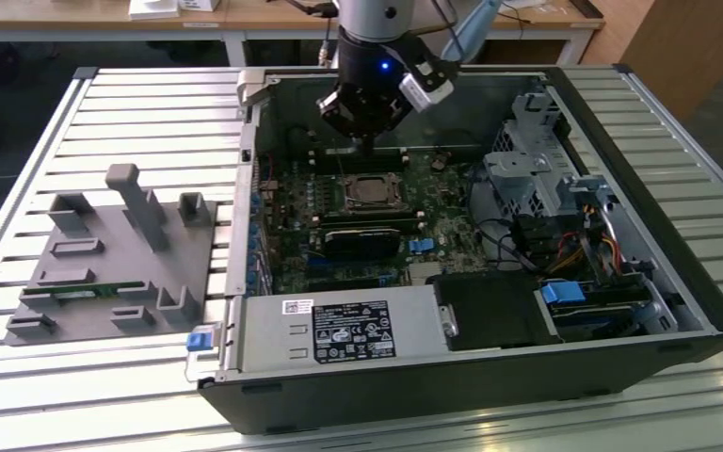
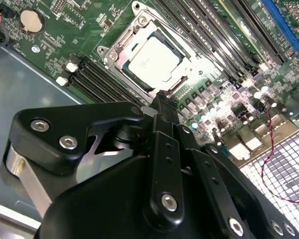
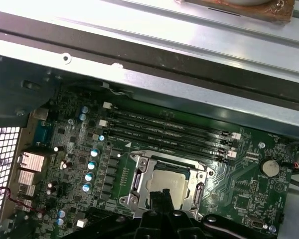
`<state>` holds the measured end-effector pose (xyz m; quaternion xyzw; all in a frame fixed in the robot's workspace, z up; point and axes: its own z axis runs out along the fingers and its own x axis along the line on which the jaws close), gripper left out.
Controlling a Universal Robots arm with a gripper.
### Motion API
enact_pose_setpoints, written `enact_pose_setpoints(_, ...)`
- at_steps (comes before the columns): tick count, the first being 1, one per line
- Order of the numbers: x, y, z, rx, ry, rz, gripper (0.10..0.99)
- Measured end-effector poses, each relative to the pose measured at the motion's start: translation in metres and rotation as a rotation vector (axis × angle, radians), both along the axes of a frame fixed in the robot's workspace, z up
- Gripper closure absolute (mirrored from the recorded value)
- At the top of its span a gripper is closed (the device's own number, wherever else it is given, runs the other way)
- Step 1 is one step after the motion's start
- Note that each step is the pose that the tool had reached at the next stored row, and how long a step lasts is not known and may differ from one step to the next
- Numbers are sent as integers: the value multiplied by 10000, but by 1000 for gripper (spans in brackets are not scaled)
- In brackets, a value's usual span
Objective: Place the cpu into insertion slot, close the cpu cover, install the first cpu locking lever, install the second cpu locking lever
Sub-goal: 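Install the first cpu locking lever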
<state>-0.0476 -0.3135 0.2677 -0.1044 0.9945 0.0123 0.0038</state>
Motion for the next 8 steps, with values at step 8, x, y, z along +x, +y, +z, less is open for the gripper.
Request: enact_pose_setpoints(8,-47,-1,-15,-3,-38,-651,980)
